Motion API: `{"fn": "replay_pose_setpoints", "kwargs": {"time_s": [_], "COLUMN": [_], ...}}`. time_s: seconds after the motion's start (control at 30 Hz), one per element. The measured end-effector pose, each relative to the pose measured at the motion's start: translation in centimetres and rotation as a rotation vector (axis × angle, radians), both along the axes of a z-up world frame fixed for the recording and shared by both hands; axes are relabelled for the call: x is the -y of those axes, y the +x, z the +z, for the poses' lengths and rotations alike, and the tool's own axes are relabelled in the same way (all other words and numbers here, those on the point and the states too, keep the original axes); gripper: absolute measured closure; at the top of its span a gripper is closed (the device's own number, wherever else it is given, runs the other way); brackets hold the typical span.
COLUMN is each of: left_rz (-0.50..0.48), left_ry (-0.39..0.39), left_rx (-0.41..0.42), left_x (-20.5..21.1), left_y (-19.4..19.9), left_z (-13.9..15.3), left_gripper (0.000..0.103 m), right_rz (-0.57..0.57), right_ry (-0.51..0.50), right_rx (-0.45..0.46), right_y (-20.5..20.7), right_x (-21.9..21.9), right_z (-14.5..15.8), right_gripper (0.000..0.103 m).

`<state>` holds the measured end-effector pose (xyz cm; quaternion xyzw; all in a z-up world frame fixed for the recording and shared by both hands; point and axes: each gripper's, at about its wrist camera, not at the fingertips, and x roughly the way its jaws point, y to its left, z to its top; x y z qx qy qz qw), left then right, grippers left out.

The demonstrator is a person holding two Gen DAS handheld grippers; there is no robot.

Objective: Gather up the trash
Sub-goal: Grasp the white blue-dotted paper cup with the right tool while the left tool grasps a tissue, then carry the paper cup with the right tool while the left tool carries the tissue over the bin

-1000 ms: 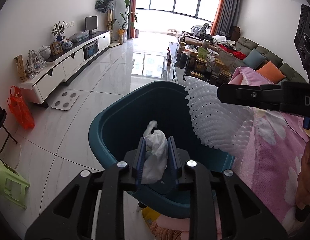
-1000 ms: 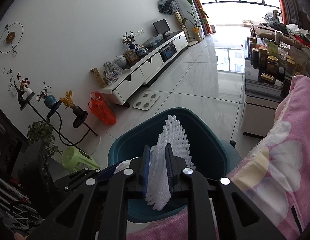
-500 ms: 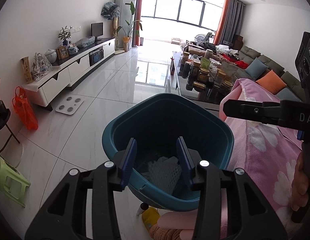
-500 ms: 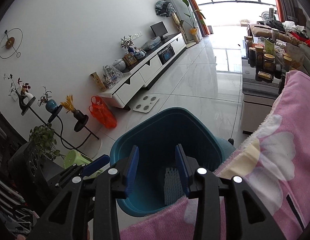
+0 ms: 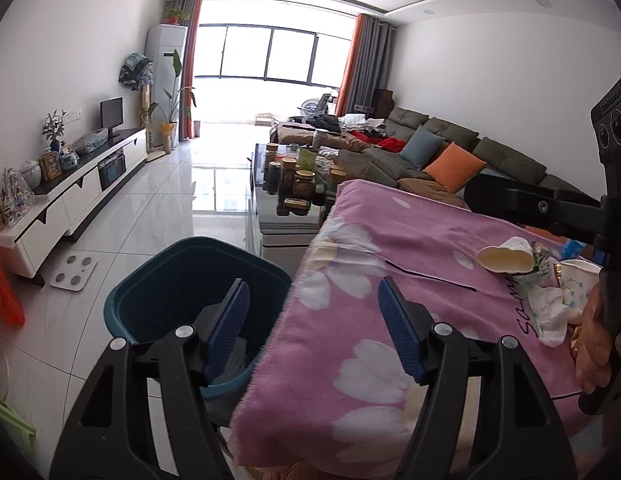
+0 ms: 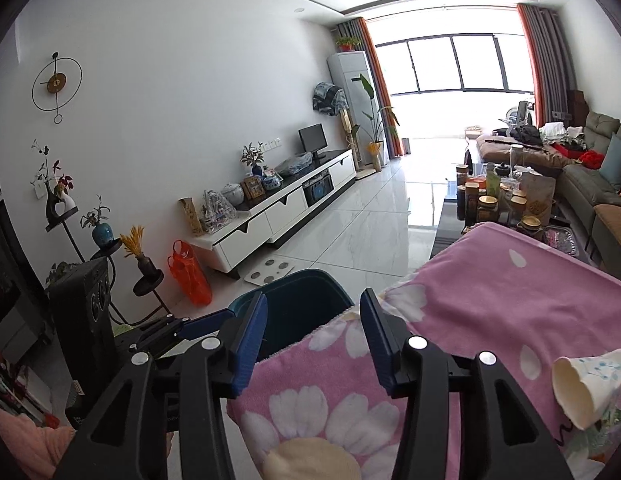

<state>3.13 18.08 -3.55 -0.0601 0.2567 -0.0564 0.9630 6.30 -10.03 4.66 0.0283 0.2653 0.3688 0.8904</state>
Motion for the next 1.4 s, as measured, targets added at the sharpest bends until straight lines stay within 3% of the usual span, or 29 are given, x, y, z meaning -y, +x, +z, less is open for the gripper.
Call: {"fn": "replay_pose_setpoints", "kwargs": {"time_s": [0.4,0.6,1.0,1.13,1.2,1.4], "left_rz": [-0.436,-0.543,-0.611,-0.630,-0.640,-0.664], "left_ry": [0.007,0.025,0.099,0.097,0.093,0.046], "left_rx": [-0.068,-0.112,-0.209,-0.249,-0.269,-0.298], "left_x": [15.5,19.8,24.8,25.8,26.2,26.2], "left_y": [0.2,1.1,3.3,4.5,5.0,5.9], "left_z": [-1.8,-2.4,-4.0,-4.6,-5.0,-5.6], "left_gripper": [0.035,0.035,0.040,0.050,0.058,0.082], "right_rz": [-0.417,-0.558,-0.600,-0.613,-0.616,-0.623], "right_ry": [-0.129,-0.179,-0.214,-0.217,-0.212,-0.196], "right_rx": [0.148,0.126,0.028,0.014,0.004,0.004], "right_y": [-6.2,-7.1,-6.9,-6.7,-6.6,-6.9], "right_x": [14.1,18.1,18.8,19.1,19.4,20.2], "right_z": [0.6,-1.2,-5.6,-6.1,-6.1,-5.9], "right_gripper": [0.051,0.048,0.051,0.060,0.073,0.080]}}
